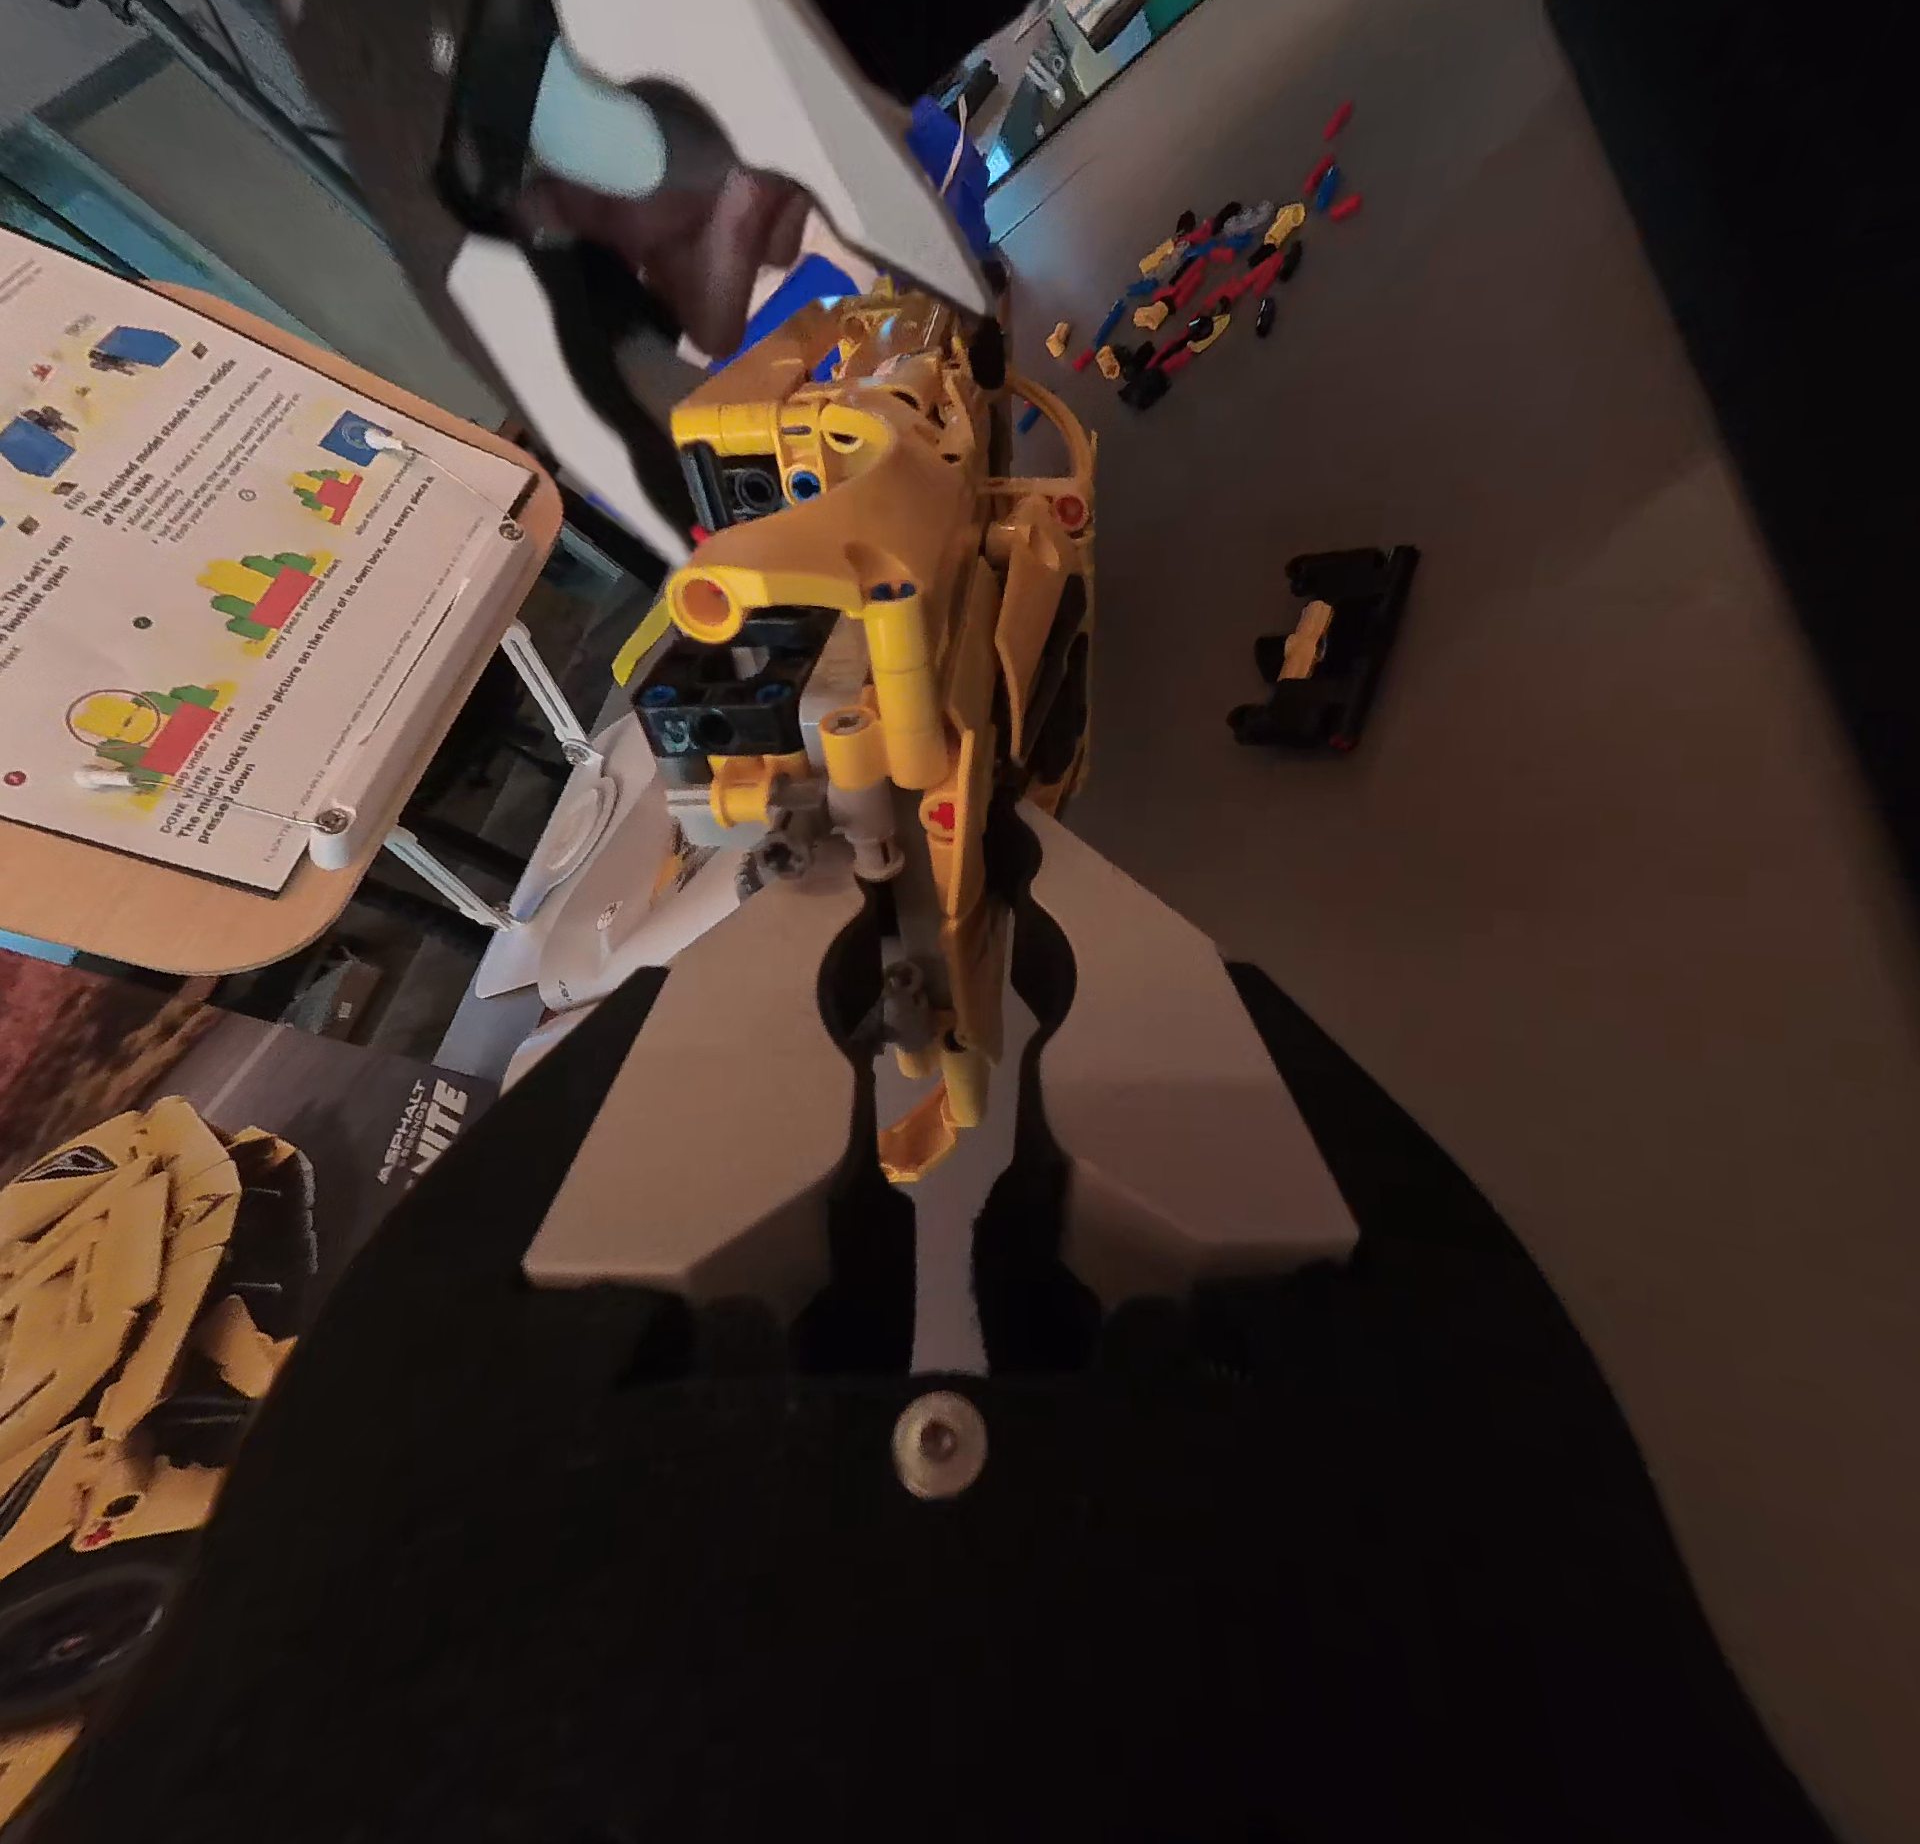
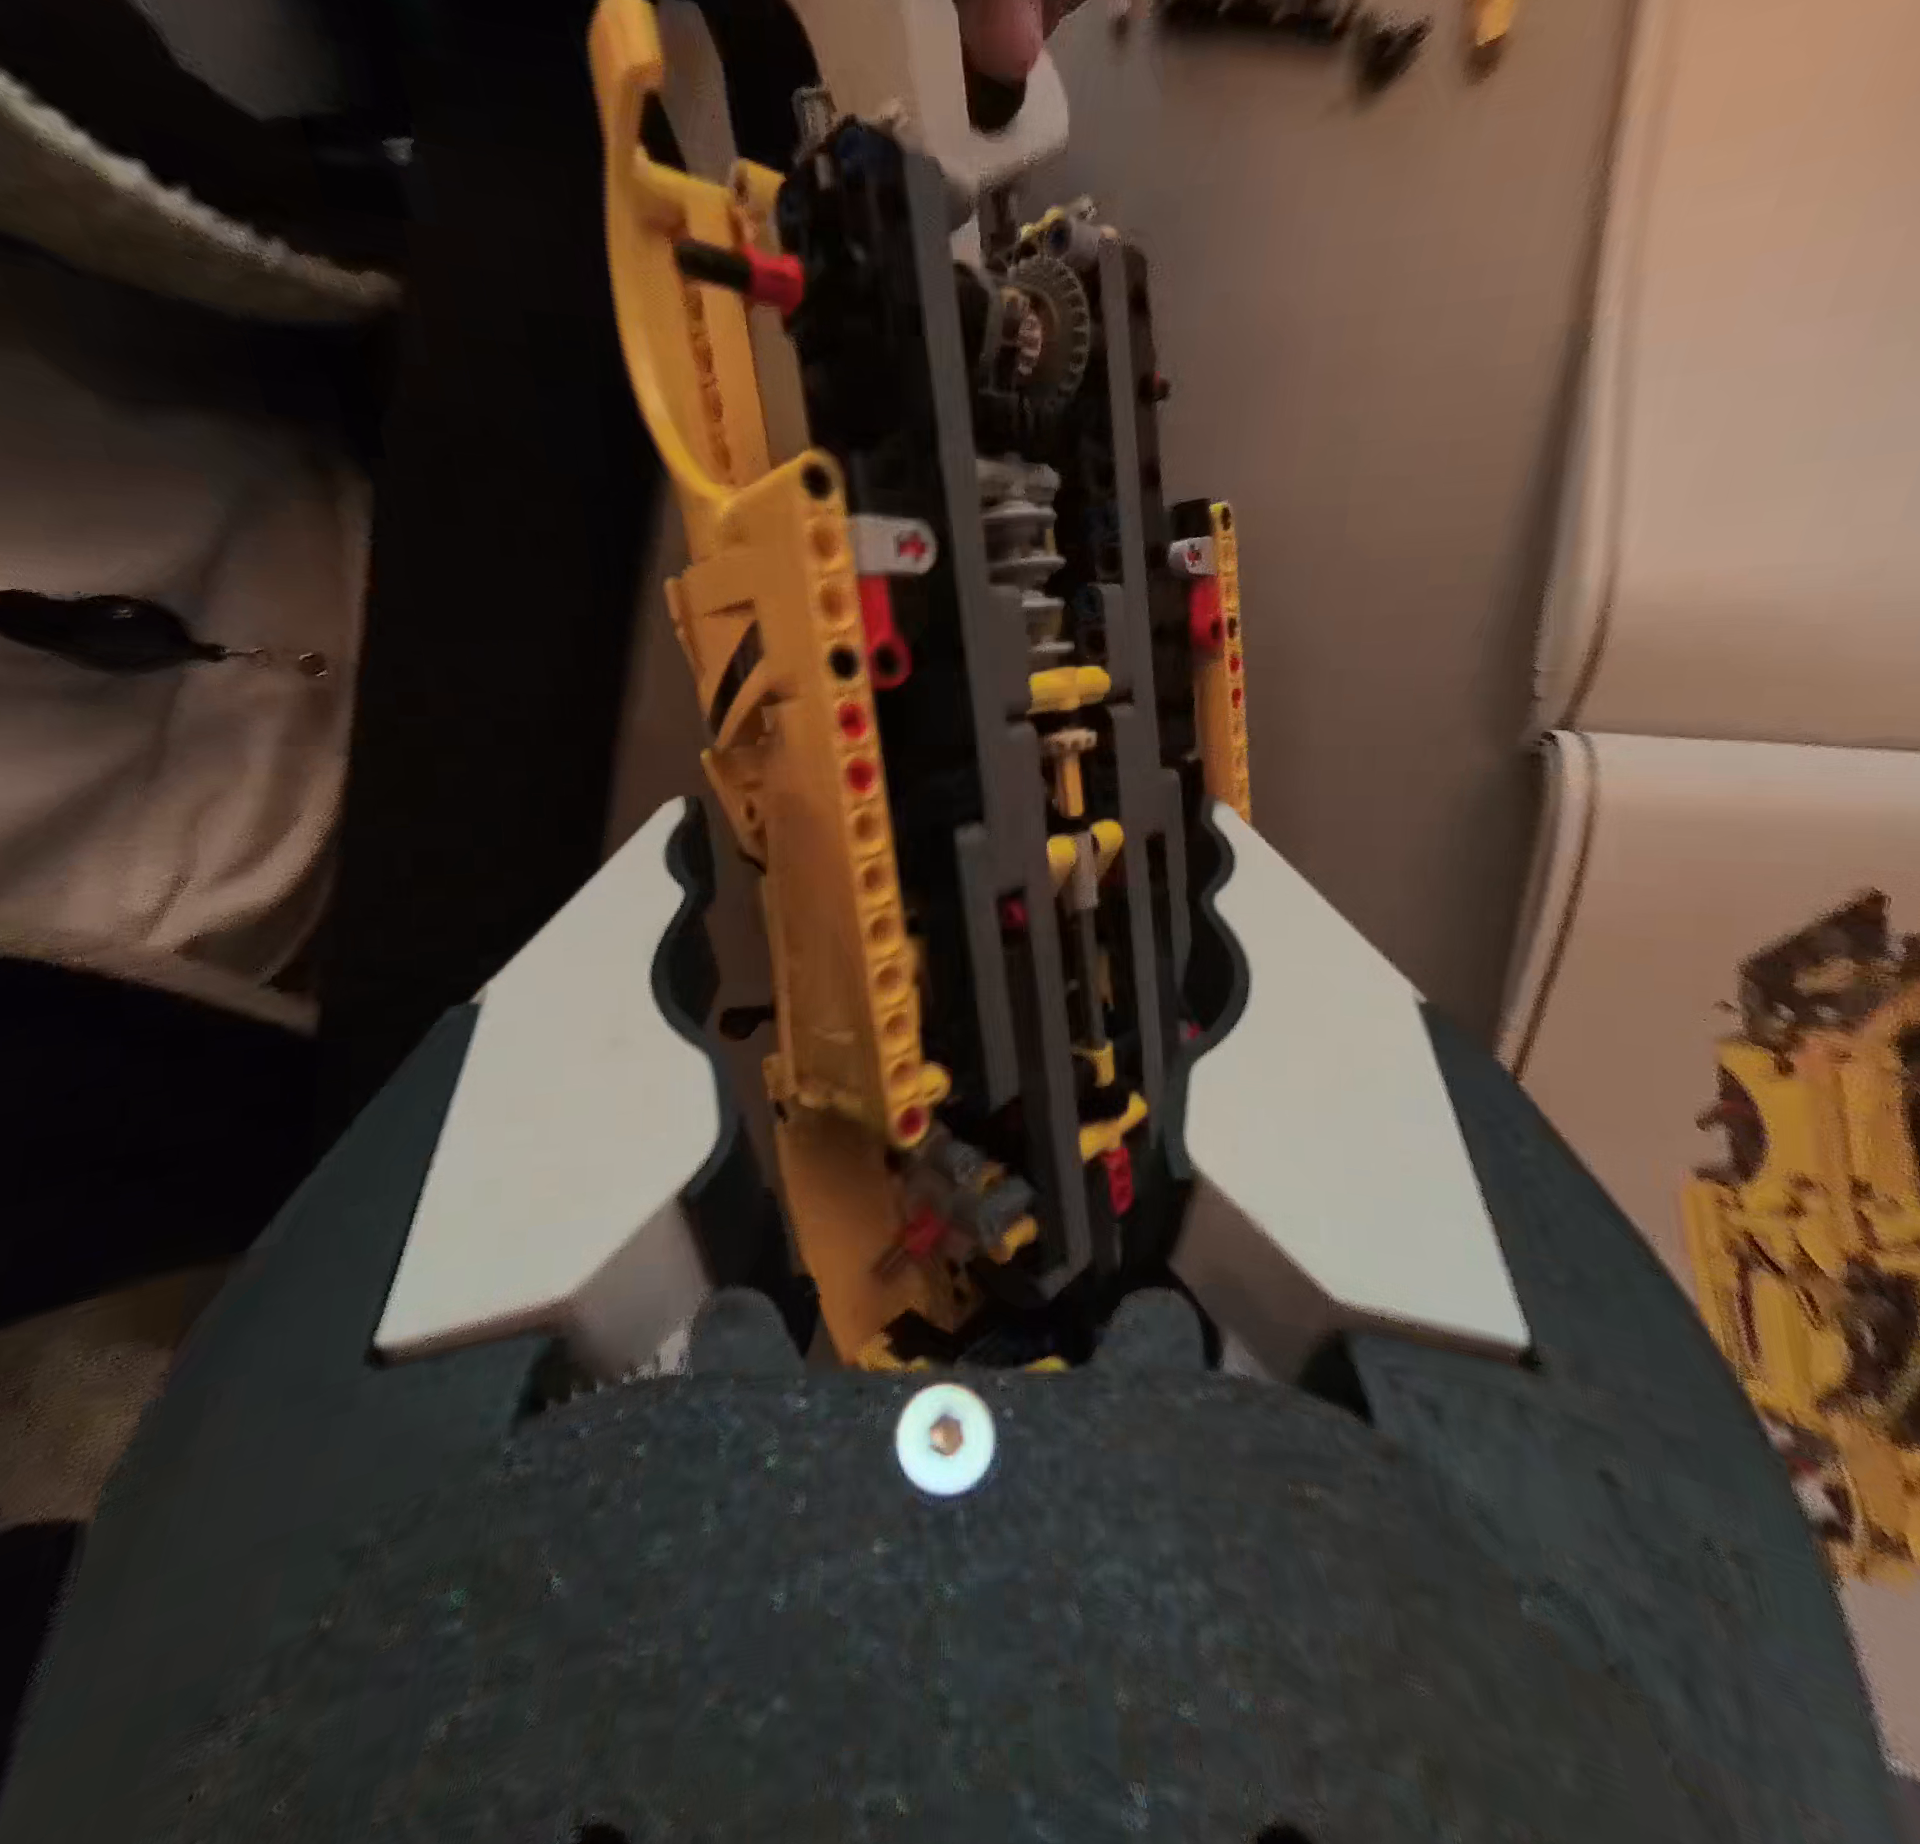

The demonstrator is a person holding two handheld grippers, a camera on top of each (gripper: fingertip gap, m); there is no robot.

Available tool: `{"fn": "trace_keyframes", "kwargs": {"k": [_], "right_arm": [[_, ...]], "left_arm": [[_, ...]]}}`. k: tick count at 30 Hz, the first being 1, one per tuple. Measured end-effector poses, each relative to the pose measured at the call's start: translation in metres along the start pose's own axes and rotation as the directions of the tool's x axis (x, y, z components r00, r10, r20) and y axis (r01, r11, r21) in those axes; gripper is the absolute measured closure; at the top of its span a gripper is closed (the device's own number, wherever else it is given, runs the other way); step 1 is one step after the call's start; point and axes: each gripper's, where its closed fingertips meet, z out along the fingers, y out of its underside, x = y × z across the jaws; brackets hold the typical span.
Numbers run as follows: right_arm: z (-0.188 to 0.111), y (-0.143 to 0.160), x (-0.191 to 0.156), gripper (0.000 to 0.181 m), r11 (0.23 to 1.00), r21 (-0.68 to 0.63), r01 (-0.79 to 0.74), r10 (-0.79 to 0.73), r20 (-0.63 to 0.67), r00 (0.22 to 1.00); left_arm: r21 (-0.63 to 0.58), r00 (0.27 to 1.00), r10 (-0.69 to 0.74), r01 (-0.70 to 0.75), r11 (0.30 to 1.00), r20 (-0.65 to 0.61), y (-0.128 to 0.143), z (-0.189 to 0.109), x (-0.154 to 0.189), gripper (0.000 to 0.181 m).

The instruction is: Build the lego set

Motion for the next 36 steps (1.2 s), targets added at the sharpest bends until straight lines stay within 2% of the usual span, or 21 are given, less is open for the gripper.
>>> {"fn": "trace_keyframes", "kwargs": {"k": [2,4,5,7,11,13,18,20,23,28,36], "right_arm": [[0.004,-0.005,-0.001,0.093,0.999,-0.037,-0.027,0.031,0.114,0.993],[0.004,-0.011,-0.012,0.107,0.996,-0.068,-0.055,0.071,0.248,0.966],[0.004,-0.012,-0.016,0.105,0.994,-0.087,-0.067,0.089,0.28,0.956],[0.008,-0.01,-0.013,0.113,0.994,-0.105,-0.038,0.064,0.253,0.965],[0.015,-0.007,-0.019,0.112,0.993,-0.121,-0.01,0.045,0.289,0.956],[0.014,-0.008,-0.018,0.115,0.993,-0.116,0.016,0.015,0.263,0.965],[-0.001,-0.035,-0.026,0.118,0.994,0.01,0.111,-0.111,0.202,0.973],[0.002,-0.039,-0.034,0.125,0.989,0.017,0.148,-0.147,0.235,0.961],[0.013,-0.032,-0.038,0.134,0.989,-0.058,0.133,-0.11,0.297,0.948],[0.027,-0.027,-0.046,0.139,0.99,-0.097,0.105,-0.061,0.38,0.923],[0.028,-0.023,-0.049,0.139,0.981,-0.122,0.149,-0.104,0.314,0.944]], "left_arm": [[0.0,1.0,0.027,-0.027,1.0,0.005,-0.001,0.0,0.001,0.164],[0.0,0.999,0.05,-0.05,0.999,0.008,-0.001,0.0,0.003,0.164],[0.0,0.998,0.056,-0.056,0.998,0.007,-0.001,0.0,0.003,0.164],[-0.002,0.997,0.072,-0.072,0.997,0.009,-0.001,0.0,0.005,0.164],[-0.003,0.991,0.133,-0.133,0.991,0.017,-0.002,-0.001,0.009,0.164],[-0.011,0.99,0.137,-0.137,0.991,0.026,-0.001,-0.001,0.009,0.164],[-0.02,0.99,0.139,-0.138,0.99,0.026,-0.001,-0.001,0.009,0.164],[-0.022,0.987,0.159,-0.159,0.987,0.028,-0.002,0.0,0.01,0.164],[-0.026,0.982,0.184,-0.184,0.983,0.031,-0.003,0.0,0.012,0.164],[-0.032,0.969,0.243,-0.242,0.97,0.034,-0.003,0.0,0.017,0.164],[-0.079,0.935,0.33,-0.322,0.943,0.132,-0.007,0.0,0.016,0.162]]}}
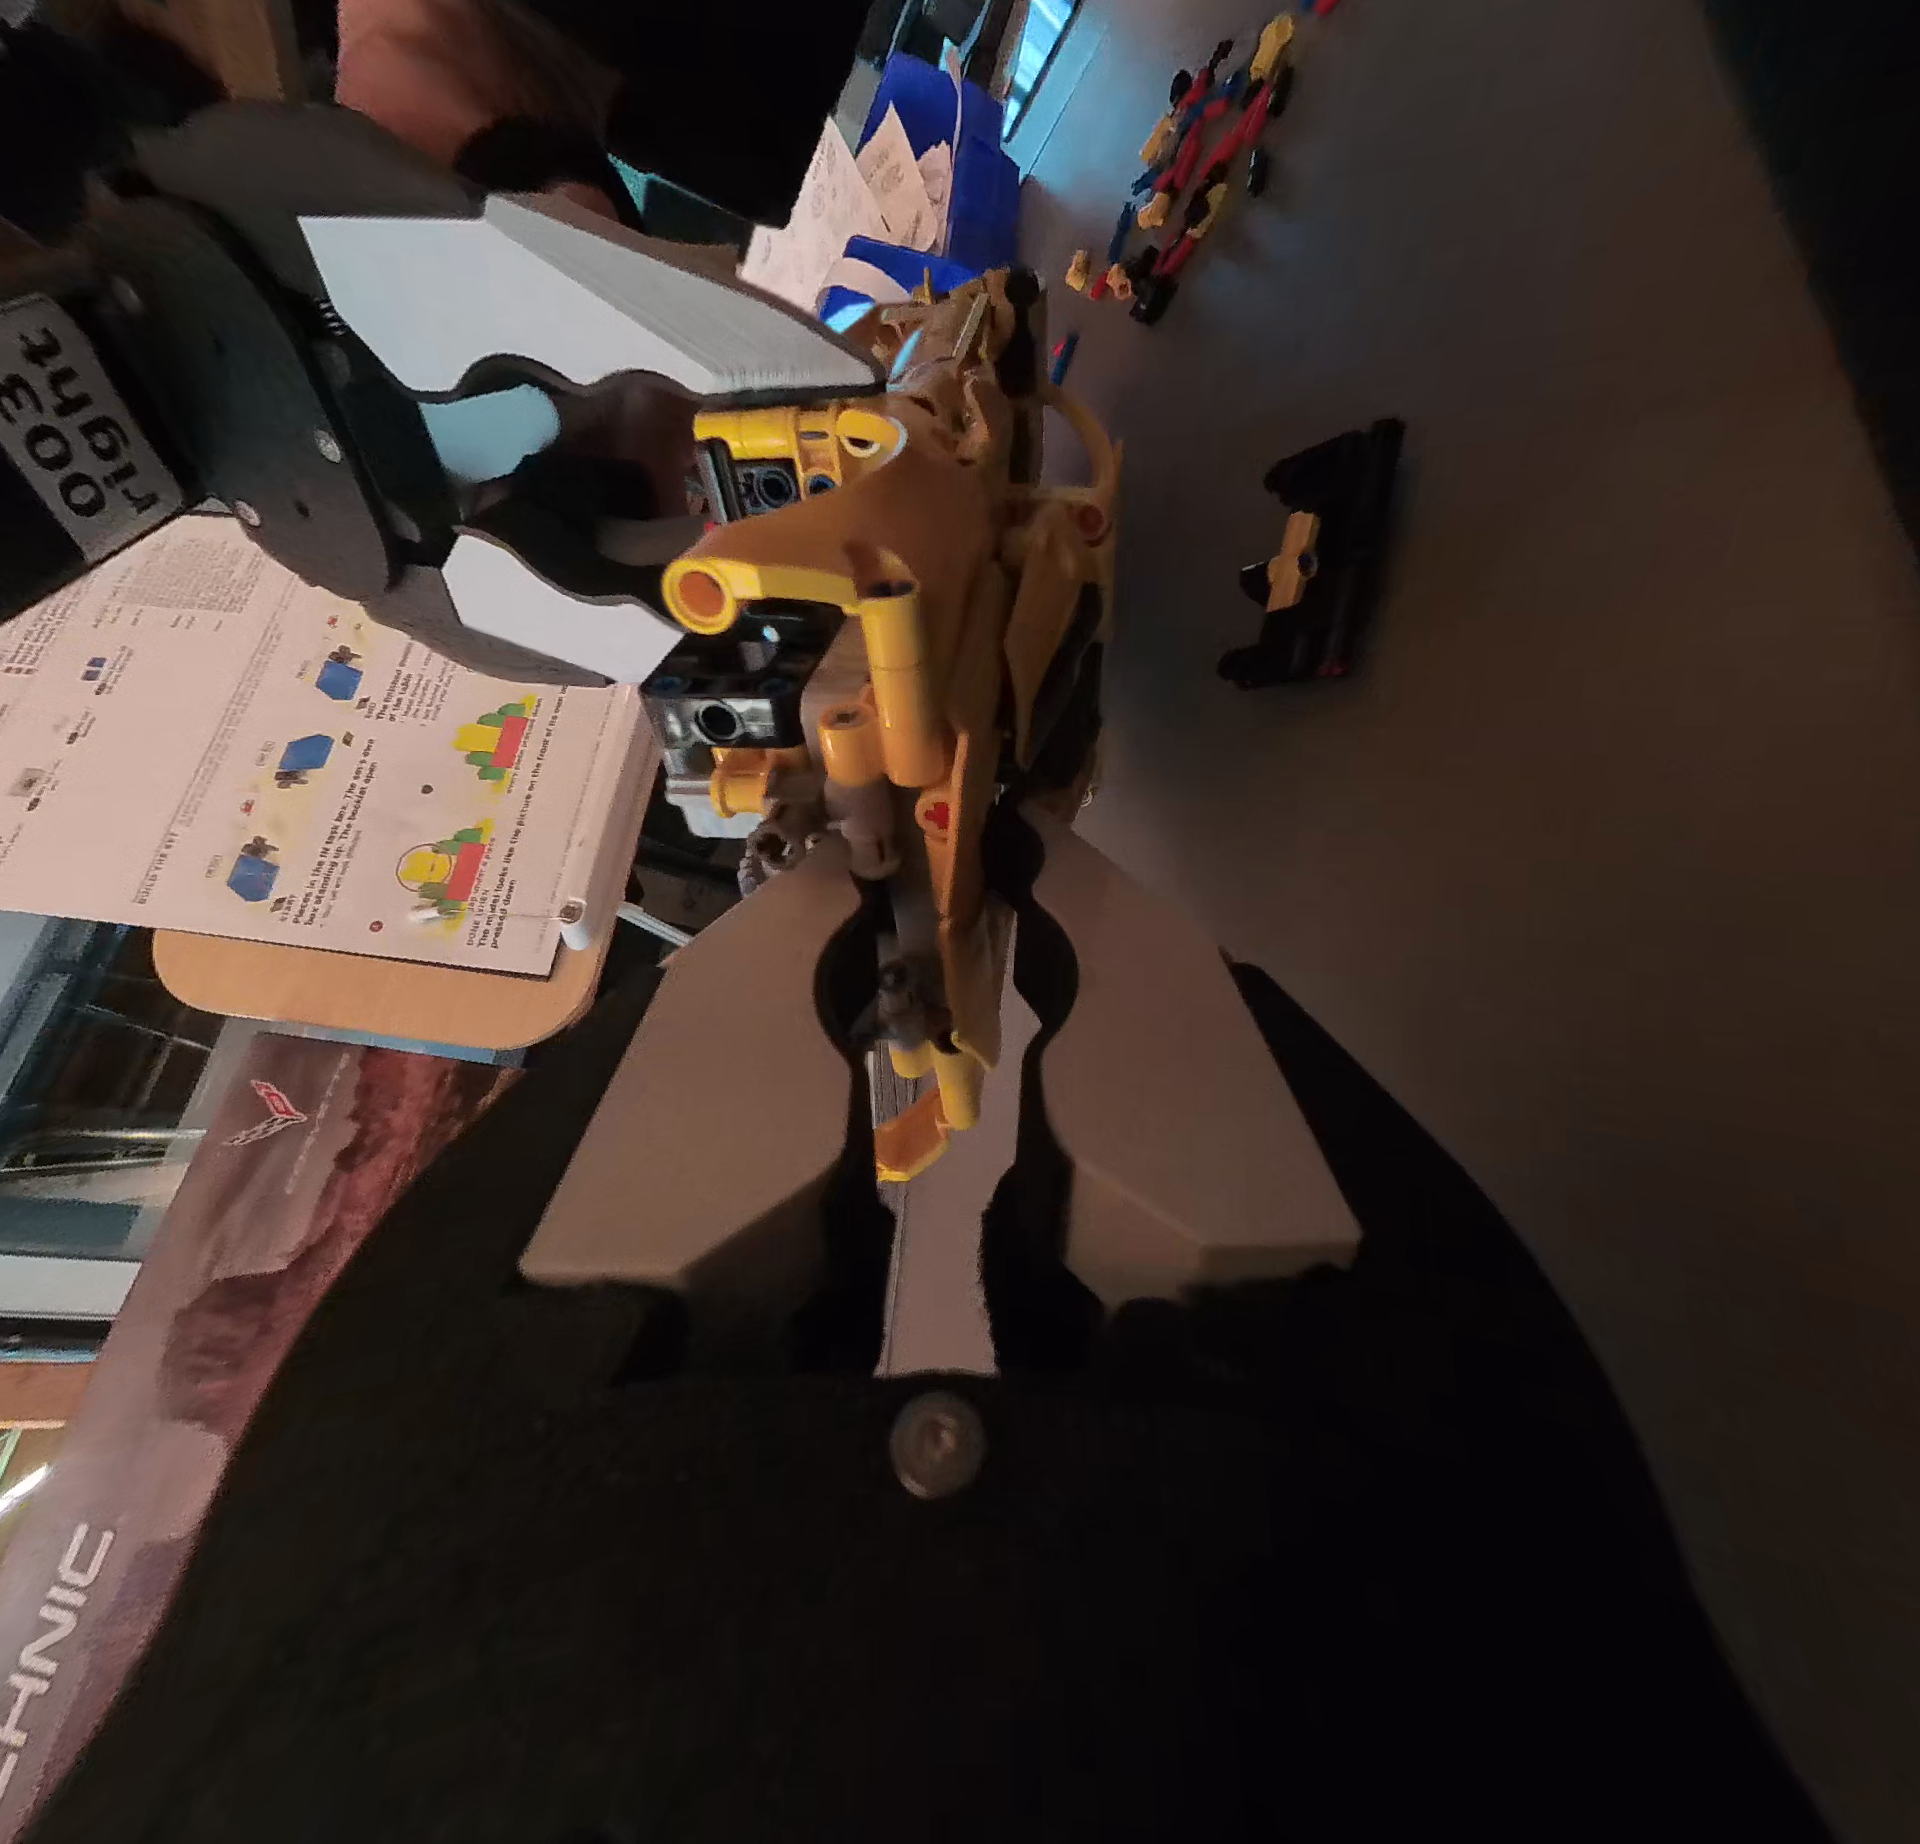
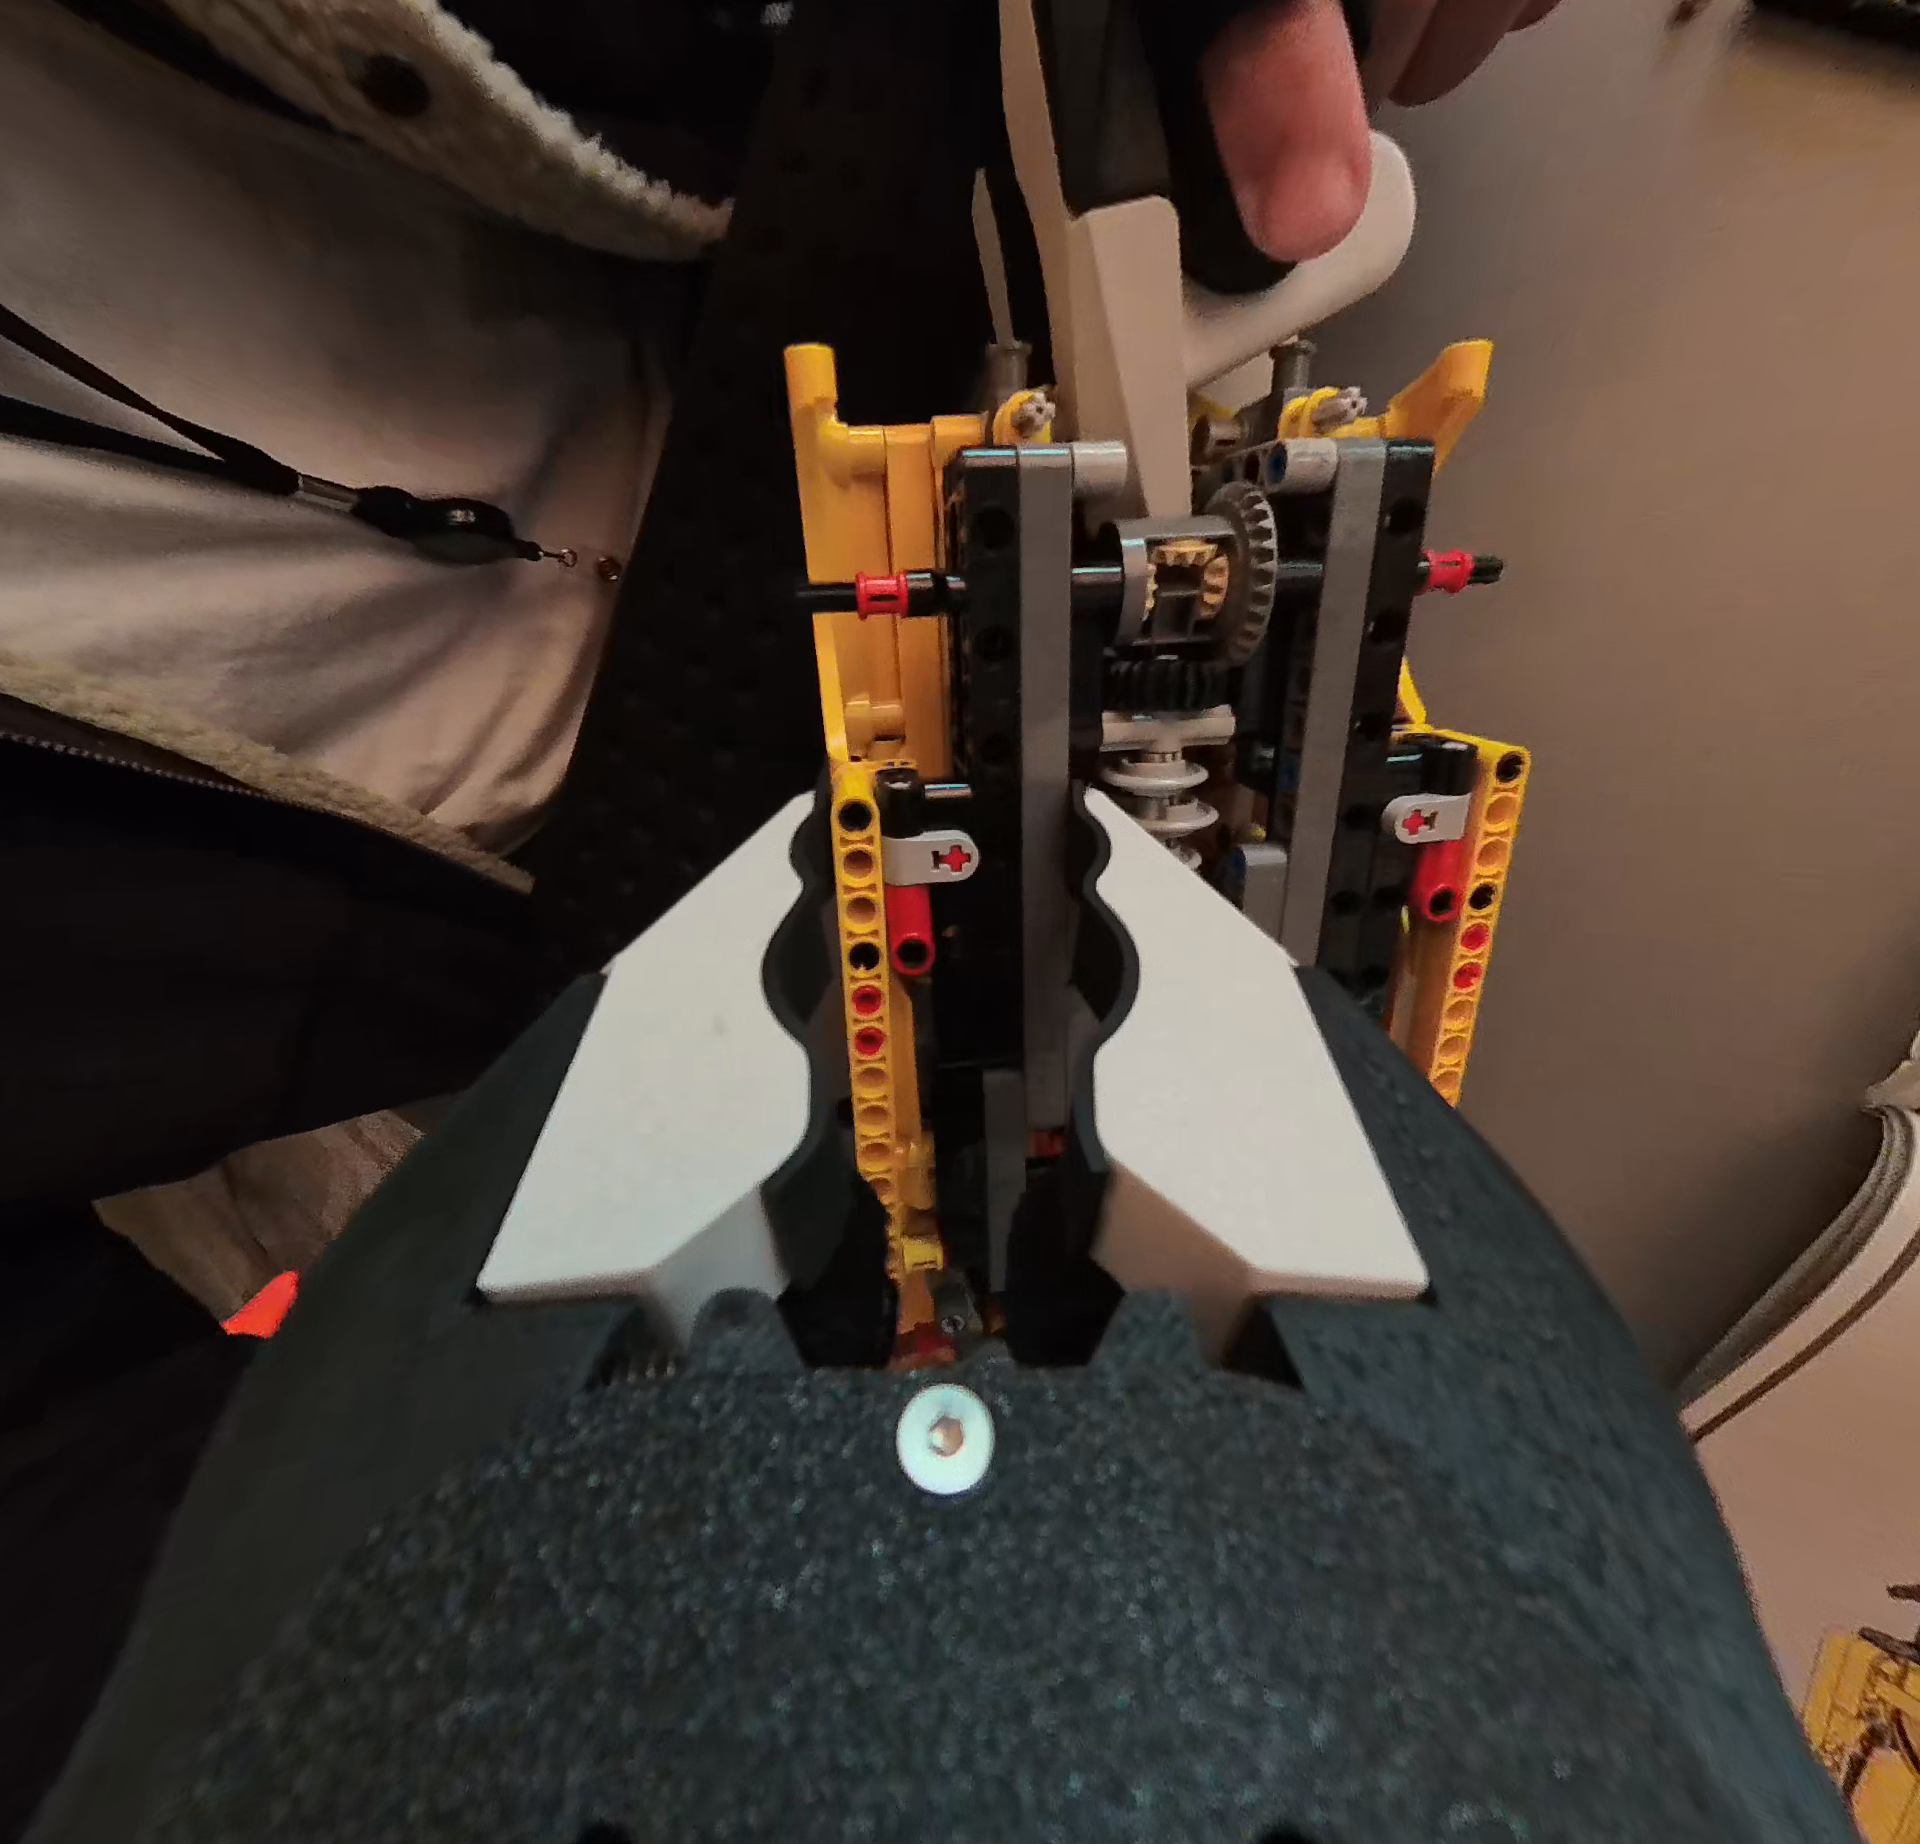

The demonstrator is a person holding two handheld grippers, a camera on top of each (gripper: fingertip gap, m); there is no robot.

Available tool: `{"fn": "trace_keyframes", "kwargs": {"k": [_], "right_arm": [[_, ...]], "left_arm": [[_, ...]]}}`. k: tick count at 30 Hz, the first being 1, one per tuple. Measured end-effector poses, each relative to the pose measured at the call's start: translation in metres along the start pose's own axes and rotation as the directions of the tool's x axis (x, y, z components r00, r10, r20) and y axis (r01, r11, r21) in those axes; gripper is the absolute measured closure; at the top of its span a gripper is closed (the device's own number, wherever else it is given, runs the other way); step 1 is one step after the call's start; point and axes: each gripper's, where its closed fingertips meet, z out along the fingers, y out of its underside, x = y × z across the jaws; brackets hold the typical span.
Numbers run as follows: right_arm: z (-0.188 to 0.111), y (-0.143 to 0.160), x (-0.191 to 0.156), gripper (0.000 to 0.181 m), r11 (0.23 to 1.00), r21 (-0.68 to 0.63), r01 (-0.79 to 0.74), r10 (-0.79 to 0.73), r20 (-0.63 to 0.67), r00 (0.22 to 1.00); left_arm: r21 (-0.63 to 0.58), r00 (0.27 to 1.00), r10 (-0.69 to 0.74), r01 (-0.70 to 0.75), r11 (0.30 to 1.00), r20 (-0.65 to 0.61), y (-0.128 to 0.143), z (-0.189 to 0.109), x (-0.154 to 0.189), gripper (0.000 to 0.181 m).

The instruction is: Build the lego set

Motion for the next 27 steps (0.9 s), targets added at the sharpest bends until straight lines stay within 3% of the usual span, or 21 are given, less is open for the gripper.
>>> {"fn": "trace_keyframes", "kwargs": {"k": [7,15,18,21,24,27], "right_arm": [[-0.001,0.01,-0.011,0.139,0.999,-0.023,0.024,-0.023,0.059,0.998],[-0.002,0.011,-0.009,0.139,0.999,-0.031,0.015,-0.014,0.044,0.999],[-0.001,0.008,-0.004,0.139,1.0,-0.029,-0.005,0.005,-0.002,1.0],[0.001,0.006,0.008,0.139,0.997,-0.072,-0.02,0.009,-0.146,0.989],[0.006,0.007,0.021,0.138,0.991,-0.132,-0.001,-0.038,-0.292,0.956],[0.013,0.011,0.04,0.138,0.973,-0.23,-0.023,-0.078,-0.422,0.903]], "left_arm": [[0.02,0.991,0.135,-0.136,0.991,0.015,-0.012,-0.004,0.005,0.156],[0.001,0.997,0.072,-0.072,0.997,0.008,-0.005,-0.02,-0.003,0.147],[-0.039,0.998,-0.033,0.035,0.999,0.045,0.004,-0.035,-0.01,0.147],[-0.129,0.959,-0.248,0.266,0.955,0.139,0.023,-0.055,-0.025,0.147],[-0.203,0.844,-0.49,0.531,0.823,0.218,0.043,-0.074,-0.029,0.148],[-0.177,0.688,-0.673,0.723,0.668,0.272,0.044,-0.086,-0.032,0.148]]}}
